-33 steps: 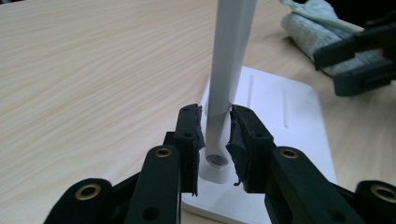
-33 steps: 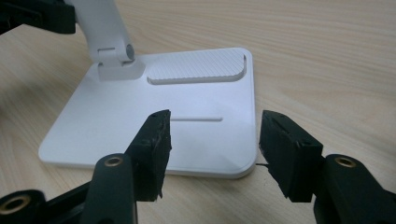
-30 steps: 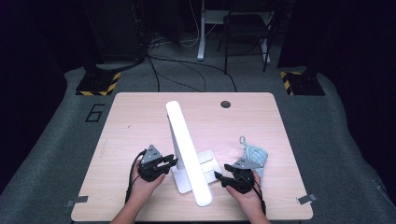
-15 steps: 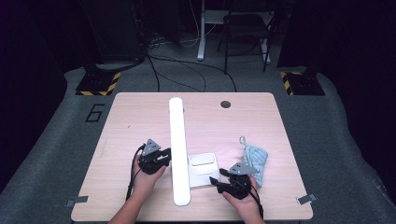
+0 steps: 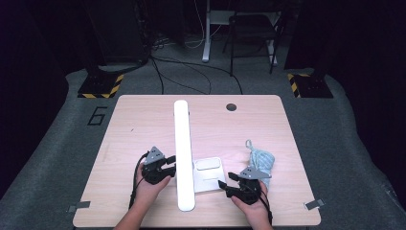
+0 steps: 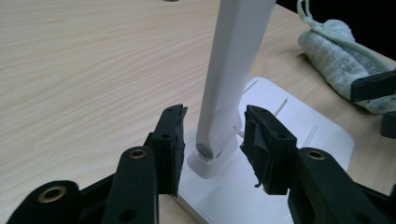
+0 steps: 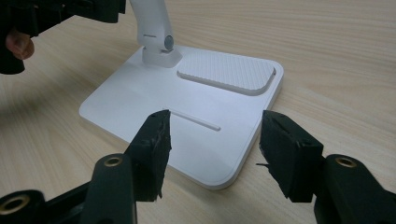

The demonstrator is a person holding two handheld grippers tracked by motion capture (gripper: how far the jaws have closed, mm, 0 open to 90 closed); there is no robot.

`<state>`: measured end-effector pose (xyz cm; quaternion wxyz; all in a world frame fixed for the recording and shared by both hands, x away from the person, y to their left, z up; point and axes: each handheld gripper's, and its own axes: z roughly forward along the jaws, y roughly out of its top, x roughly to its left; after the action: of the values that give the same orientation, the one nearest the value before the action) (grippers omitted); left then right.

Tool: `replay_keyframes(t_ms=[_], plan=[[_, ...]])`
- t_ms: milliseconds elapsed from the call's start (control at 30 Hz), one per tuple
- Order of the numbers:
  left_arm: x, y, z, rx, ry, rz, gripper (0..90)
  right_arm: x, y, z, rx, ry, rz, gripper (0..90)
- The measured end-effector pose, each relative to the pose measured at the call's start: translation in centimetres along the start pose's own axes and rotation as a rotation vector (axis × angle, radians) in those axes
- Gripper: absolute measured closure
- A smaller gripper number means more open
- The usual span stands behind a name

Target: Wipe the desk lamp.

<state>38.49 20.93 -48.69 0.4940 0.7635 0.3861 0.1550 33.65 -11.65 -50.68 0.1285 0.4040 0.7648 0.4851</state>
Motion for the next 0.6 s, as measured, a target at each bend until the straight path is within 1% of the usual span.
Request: replay_keyframes(t_ms=[33,67,167,200,233,300,400,433,500,567,600], plan=[[0.0,0.0,0.2,0.005,0.014,-0.001,58.6,0.0,0.0,0.0,-0.005,0.001,-0.001,43.4],[0.1,0.0,0.3,0.017,0.013,-0.002,59.0,0.1,0.0,-0.1,-0.004,-0.002,0.002,43.4],[0.4,-0.1,0.7,0.008,0.018,-0.009,59.8,0.0,0.0,-0.1,-0.007,-0.002,0.003,43.4],[0.4,-0.1,0.8,0.008,0.025,-0.009,59.8,0.0,-0.1,0.0,-0.006,-0.006,0.006,43.4],[0.5,0.0,0.8,0.012,0.026,0.002,59.8,-0.1,-0.1,-0.1,0.001,-0.007,0.01,43.4],[0.6,0.1,1.0,0.012,0.031,0.0,59.8,-0.1,-0.1,-0.1,0.003,-0.002,0.003,43.4],[0.7,0.1,1.2,0.022,0.044,-0.002,59.7,-0.1,-0.2,-0.1,0.002,-0.01,0.004,43.4],[0.7,0.0,1.3,0.016,0.041,-0.012,59.6,-0.1,-0.2,-0.1,-0.003,-0.012,-0.003,43.4],[0.7,0.0,1.0,0.017,0.028,-0.002,56.5,-0.1,-0.1,-0.2,-0.006,-0.016,0.013,43.4],[0.7,0.1,0.6,0.025,0.025,0.009,53.7,-0.2,-0.1,-0.3,-0.006,-0.014,0.014,43.3],[0.7,0.1,0.4,0.017,0.037,0.005,51.9,-0.2,-0.1,-0.4,-0.01,-0.013,0.013,43.2]])
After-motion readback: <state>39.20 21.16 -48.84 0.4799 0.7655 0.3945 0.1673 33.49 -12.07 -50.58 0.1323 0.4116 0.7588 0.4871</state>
